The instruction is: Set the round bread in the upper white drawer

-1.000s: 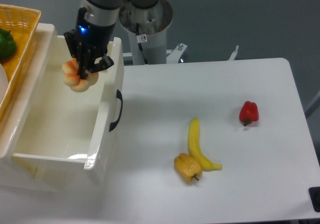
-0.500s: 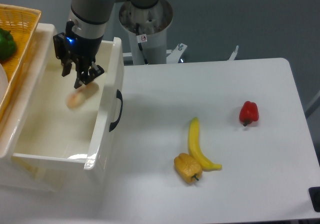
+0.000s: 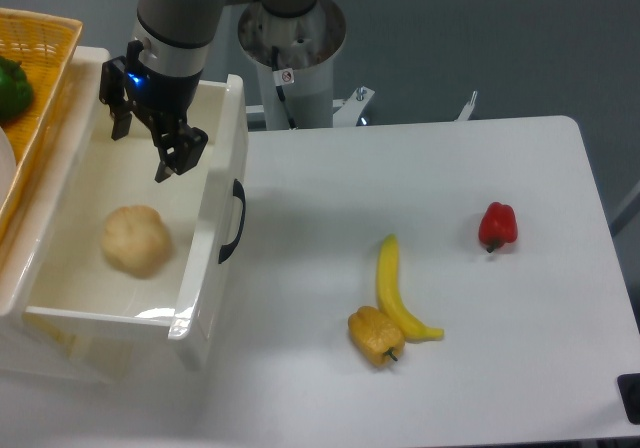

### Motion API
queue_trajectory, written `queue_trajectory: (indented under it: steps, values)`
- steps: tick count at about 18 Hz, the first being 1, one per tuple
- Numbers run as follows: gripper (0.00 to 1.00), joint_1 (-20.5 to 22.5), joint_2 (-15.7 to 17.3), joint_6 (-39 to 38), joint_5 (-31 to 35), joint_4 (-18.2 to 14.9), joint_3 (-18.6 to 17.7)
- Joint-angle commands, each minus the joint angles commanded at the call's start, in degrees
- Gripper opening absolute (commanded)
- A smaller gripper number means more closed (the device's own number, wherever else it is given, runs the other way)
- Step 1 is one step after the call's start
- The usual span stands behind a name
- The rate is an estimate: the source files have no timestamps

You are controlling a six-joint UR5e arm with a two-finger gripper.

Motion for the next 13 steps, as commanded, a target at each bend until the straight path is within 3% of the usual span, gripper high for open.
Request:
queue_trajectory:
  steps: [9,13]
  values:
    - [1.00,6.3,0.6,2.1,12.6,-0.2,0.0]
    - [1.00,6.8,0.4,6.4,23.3,-0.5,-1.2]
